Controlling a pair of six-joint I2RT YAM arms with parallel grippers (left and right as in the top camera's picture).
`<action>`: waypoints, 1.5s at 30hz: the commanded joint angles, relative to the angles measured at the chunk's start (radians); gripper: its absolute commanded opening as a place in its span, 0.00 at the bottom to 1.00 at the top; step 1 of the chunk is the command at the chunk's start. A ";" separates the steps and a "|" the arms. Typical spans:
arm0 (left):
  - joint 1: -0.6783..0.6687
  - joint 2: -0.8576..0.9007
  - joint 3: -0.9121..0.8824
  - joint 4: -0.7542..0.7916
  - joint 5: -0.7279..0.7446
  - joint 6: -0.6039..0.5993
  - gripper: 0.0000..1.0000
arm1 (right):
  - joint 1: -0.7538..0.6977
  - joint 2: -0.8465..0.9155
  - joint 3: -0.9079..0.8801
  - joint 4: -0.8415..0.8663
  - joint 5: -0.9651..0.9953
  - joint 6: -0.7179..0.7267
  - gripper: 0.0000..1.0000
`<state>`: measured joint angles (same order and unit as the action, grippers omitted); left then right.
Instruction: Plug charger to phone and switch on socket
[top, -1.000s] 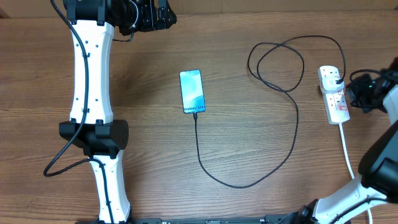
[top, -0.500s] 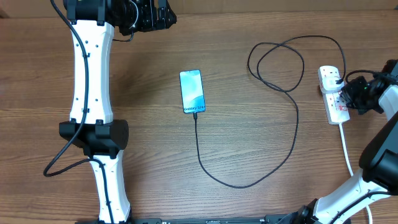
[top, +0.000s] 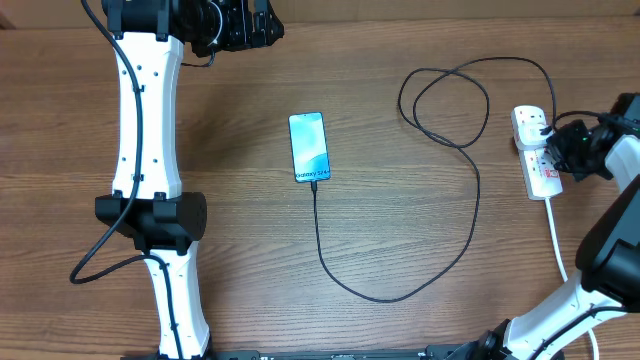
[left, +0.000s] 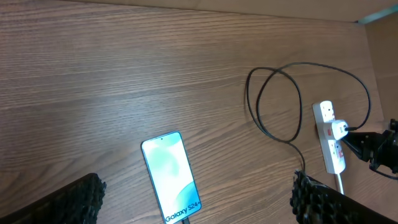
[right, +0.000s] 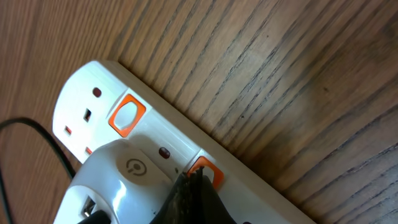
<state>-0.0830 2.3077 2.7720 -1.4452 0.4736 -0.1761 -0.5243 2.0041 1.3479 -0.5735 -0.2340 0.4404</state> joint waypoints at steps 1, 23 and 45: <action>0.001 0.009 -0.002 -0.001 -0.011 0.016 0.99 | 0.034 0.018 -0.002 0.016 -0.013 0.001 0.04; 0.001 0.009 -0.002 -0.001 -0.011 0.016 1.00 | 0.052 0.035 -0.002 -0.089 -0.164 -0.054 0.04; 0.001 0.009 -0.002 -0.001 -0.011 0.016 1.00 | -0.106 0.034 0.002 0.006 -0.293 -0.021 0.04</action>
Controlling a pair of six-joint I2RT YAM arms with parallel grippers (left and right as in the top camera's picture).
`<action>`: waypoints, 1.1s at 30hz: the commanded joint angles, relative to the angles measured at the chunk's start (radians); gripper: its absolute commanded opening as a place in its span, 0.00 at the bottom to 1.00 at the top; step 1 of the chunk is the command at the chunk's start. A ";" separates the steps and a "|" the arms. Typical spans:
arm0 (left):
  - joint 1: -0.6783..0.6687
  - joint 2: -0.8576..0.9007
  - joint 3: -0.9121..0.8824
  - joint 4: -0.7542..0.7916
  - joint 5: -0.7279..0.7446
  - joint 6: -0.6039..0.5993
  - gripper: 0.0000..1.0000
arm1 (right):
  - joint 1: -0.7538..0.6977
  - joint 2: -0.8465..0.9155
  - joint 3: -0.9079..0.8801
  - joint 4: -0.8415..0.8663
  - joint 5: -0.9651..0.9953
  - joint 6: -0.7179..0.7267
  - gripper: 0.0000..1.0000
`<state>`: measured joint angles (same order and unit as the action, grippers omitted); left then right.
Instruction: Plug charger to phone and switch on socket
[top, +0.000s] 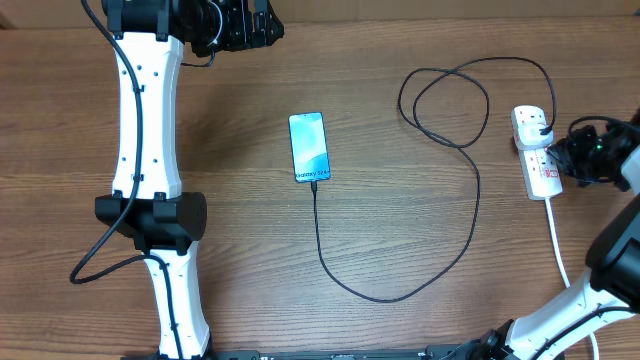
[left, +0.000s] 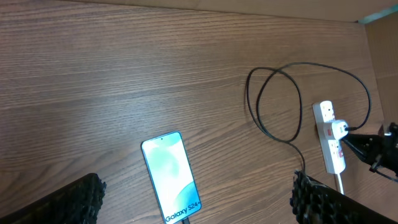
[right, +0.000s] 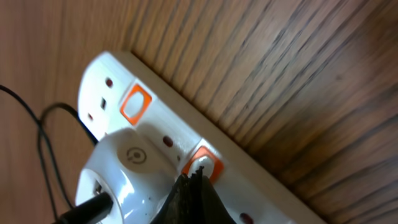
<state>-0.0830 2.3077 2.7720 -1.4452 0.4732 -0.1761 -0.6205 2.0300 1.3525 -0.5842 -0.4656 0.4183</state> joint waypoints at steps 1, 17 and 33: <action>0.001 0.009 -0.002 -0.002 -0.011 0.016 1.00 | -0.010 0.008 -0.002 0.025 -0.064 0.001 0.04; 0.001 0.009 -0.002 -0.002 -0.011 0.016 1.00 | 0.077 0.010 -0.005 0.036 0.039 0.001 0.04; 0.001 0.009 -0.002 -0.002 -0.011 0.016 1.00 | 0.148 0.069 -0.005 0.003 0.044 0.001 0.04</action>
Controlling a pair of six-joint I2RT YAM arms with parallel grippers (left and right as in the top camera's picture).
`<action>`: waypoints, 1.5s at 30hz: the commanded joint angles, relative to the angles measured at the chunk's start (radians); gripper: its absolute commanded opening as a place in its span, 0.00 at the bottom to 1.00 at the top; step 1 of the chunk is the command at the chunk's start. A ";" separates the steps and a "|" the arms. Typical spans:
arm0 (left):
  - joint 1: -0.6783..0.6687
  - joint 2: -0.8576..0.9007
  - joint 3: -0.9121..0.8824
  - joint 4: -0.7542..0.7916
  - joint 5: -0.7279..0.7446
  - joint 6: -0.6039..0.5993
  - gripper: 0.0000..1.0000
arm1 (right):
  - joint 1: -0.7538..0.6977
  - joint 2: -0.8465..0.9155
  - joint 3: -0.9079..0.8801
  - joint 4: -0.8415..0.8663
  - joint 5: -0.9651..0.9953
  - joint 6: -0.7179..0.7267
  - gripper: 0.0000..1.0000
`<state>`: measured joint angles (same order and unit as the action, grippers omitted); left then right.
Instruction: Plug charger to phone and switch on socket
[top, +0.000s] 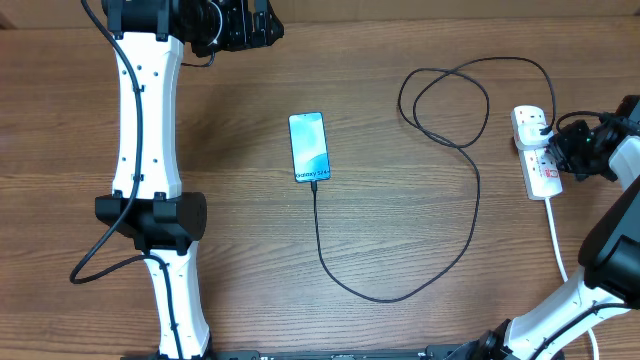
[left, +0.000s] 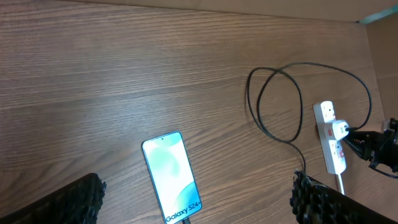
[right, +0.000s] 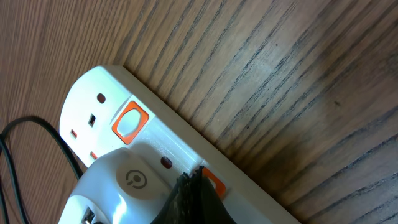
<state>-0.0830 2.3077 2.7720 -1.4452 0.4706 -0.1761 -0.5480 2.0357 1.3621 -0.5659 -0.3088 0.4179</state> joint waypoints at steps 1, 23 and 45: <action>0.001 0.009 -0.002 -0.001 -0.008 0.016 0.99 | 0.073 0.064 -0.014 -0.015 -0.122 0.001 0.04; 0.001 0.009 -0.002 -0.001 -0.008 0.016 1.00 | 0.031 0.064 -0.014 0.059 -0.189 -0.026 0.04; 0.001 0.009 -0.002 -0.002 -0.008 0.016 1.00 | 0.071 0.065 -0.014 -0.031 -0.209 -0.034 0.04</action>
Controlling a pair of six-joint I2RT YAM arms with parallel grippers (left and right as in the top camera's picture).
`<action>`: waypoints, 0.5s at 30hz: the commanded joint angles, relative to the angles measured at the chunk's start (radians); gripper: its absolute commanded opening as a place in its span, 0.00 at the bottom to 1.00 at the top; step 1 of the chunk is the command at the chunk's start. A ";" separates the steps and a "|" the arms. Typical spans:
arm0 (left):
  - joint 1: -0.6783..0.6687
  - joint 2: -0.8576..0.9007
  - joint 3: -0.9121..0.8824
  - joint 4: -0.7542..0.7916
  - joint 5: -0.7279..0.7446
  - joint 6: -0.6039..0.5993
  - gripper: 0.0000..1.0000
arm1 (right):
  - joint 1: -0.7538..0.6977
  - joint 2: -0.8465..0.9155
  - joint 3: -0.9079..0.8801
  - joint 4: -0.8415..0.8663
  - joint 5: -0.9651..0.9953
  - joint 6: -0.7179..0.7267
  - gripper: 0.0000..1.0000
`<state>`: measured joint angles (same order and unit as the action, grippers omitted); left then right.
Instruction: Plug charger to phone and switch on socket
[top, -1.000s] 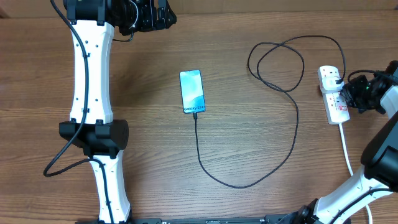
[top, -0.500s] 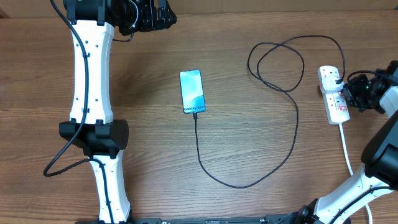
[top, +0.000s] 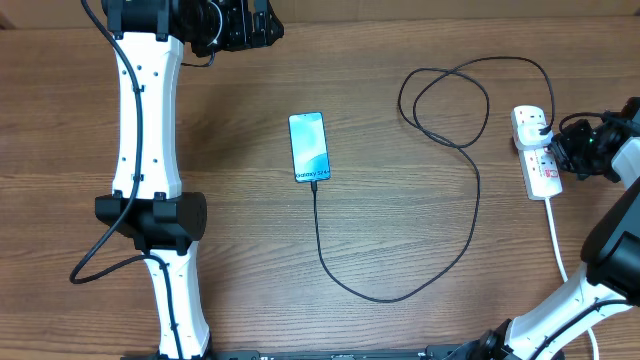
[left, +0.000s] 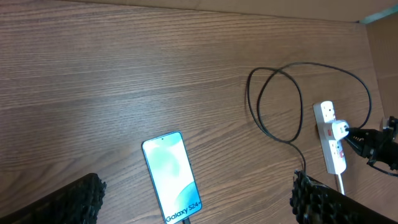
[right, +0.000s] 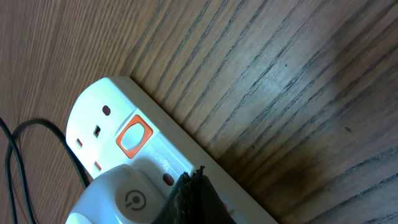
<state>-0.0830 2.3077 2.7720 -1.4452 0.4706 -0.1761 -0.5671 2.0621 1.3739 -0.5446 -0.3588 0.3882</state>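
The phone (top: 308, 147) lies face up mid-table with its screen lit, and the black charger cable (top: 470, 200) is plugged into its near end. That cable loops right to a white adapter (right: 124, 200) seated in the white power strip (top: 535, 152). My right gripper (right: 196, 177) is shut, its tips pressed down on the strip right beside the adapter, hiding the switch there. The strip's other orange switch (right: 134, 138) shows uncovered. High over the table's far side, my left gripper (left: 198, 190) is open, with the phone (left: 172, 177) far below it.
The strip's own white lead (top: 556, 240) runs toward the table's near right. My left arm (top: 148, 120) stretches along the left side. The cable's loop (top: 445, 100) lies between phone and strip.
My shut right fingertips now cover the switch beside the adapter fully, where a sliver of orange still showed before. Phone, cable and left gripper are unchanged.
My shut right gripper first touched the orange switch next to the adapter. Then it stood slightly back with the whole switch showing. Then it was down on the switch again, and now it hides it. The phone stayed lit and plugged throughout.
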 joint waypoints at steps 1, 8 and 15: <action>0.001 0.009 -0.002 -0.002 -0.008 0.016 1.00 | 0.095 0.039 -0.026 -0.057 -0.159 -0.004 0.04; 0.001 0.009 -0.002 -0.001 -0.008 0.016 1.00 | 0.101 0.039 -0.026 -0.121 -0.157 -0.004 0.04; 0.001 0.009 -0.002 -0.001 -0.008 0.016 0.99 | 0.101 0.039 -0.026 -0.147 -0.136 -0.005 0.04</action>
<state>-0.0830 2.3077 2.7720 -1.4452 0.4706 -0.1761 -0.5591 2.0468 1.3933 -0.6666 -0.3759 0.3901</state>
